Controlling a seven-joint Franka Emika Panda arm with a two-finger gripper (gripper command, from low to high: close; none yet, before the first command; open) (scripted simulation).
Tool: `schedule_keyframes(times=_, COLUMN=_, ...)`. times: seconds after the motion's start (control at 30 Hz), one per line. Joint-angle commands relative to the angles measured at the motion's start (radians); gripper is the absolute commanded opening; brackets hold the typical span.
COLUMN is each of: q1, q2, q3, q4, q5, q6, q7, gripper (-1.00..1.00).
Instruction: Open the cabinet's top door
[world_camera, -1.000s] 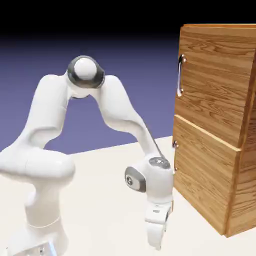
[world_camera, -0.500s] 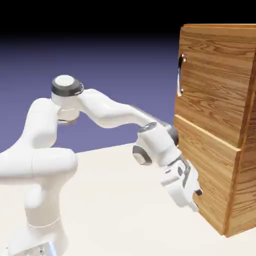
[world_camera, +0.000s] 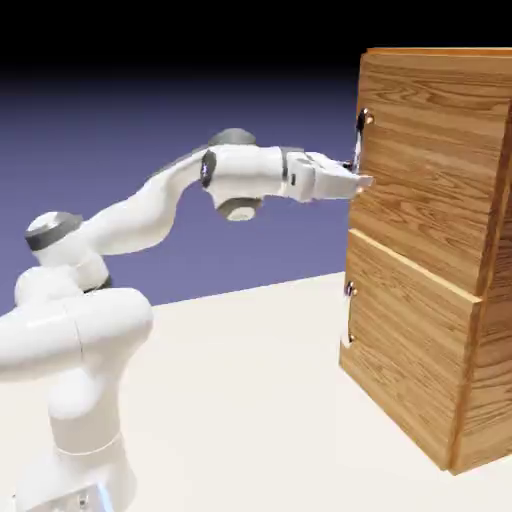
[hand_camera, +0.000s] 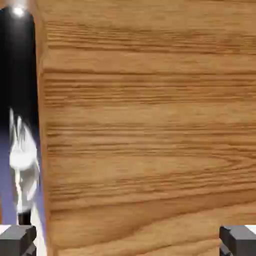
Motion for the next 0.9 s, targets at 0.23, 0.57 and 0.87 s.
schedule_keyframes(times=0.23, q1=-0.129, q2=-0.001, q3=0.008, q4=0.098, q5=0.086, q6=-0.045, q7=-0.014, gripper=-1.00)
schedule_keyframes(times=0.57, q1=-0.007, q2=0.000, q3=-0.116, q4=-0.224, q5=0.181, q6=-0.470, q7=-0.239, gripper=-1.00)
schedule_keyframes(times=0.87, q1=-0.040, q2=-0.069, q3=-0.269, q4=-0.393, q5=0.132, q6=-0.861, q7=-0.378, gripper=-1.00)
